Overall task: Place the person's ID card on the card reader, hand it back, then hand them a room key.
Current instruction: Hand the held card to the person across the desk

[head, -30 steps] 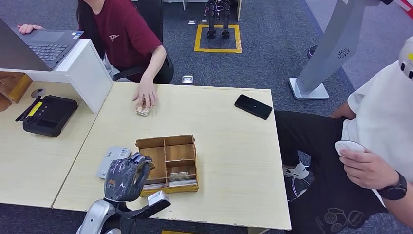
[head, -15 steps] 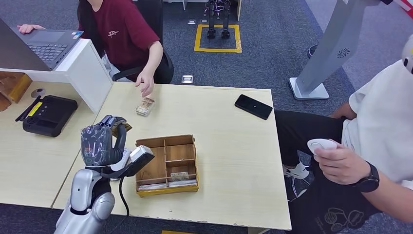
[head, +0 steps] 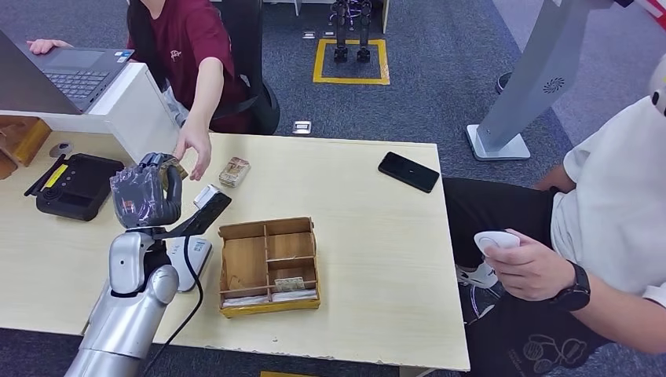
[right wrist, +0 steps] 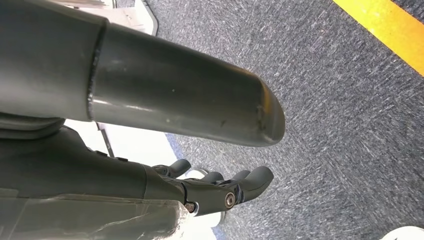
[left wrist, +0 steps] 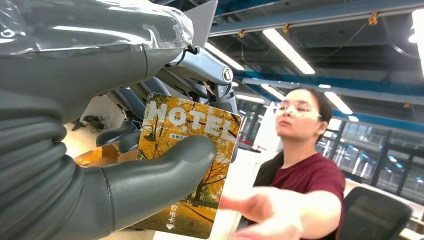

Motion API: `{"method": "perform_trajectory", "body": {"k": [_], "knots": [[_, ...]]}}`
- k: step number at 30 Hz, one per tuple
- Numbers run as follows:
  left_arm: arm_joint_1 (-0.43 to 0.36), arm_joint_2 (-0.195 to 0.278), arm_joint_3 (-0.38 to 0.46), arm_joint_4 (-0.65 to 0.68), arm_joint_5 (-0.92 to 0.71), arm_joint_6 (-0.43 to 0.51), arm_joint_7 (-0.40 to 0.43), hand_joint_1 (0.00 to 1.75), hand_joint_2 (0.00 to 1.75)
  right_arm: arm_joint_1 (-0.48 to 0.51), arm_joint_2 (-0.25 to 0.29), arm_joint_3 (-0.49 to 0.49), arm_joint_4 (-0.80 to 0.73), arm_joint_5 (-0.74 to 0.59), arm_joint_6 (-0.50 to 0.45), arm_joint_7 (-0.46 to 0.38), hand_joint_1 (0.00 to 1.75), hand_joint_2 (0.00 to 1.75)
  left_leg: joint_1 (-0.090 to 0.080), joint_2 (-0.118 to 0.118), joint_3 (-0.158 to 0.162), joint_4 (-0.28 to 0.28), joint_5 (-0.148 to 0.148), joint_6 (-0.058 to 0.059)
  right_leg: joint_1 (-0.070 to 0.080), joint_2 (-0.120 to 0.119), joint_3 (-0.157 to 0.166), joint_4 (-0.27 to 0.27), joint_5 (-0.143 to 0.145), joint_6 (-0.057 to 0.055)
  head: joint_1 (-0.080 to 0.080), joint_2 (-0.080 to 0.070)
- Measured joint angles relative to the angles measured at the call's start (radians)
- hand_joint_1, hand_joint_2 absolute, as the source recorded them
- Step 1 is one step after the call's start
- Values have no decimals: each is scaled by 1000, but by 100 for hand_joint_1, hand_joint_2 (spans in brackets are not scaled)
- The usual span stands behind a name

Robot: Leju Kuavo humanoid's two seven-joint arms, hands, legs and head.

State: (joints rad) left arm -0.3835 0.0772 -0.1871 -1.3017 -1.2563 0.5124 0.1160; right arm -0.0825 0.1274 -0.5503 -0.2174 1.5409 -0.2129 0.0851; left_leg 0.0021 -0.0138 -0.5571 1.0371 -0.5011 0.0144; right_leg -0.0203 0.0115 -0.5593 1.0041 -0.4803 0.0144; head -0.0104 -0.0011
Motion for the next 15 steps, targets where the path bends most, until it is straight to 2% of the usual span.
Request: {"method": "perform_trajectory", "body": {"k": [4,6,8,10,15], "knots": [[-15,-4,9,39,7,10,-1,175,175,0,0,5,0,0,0,0,0,0,0,0,0,0,0,0,0,0,0,0,0,0,0,0],[-18,-6,15,52,10,14,-2,153,175,0,0,8,0,0,0,0,0,0,0,0,0,0,0,0,0,0,0,0,0,0,0,0],[-19,-7,19,61,13,16,-3,65,175,0,0,9,0,0,0,0,0,0,0,0,0,0,0,0,0,0,0,0,0,0,0,0],[-19,-10,21,68,15,19,-6,0,175,0,0,9,0,0,0,2,0,0,0,0,0,0,0,0,0,0,0,0,0,0,0,0],[-19,-13,26,74,23,33,-15,0,175,0,0,9,0,0,-1,6,0,0,0,0,0,0,0,0,0,0,0,0,0,0,0,0]]}}
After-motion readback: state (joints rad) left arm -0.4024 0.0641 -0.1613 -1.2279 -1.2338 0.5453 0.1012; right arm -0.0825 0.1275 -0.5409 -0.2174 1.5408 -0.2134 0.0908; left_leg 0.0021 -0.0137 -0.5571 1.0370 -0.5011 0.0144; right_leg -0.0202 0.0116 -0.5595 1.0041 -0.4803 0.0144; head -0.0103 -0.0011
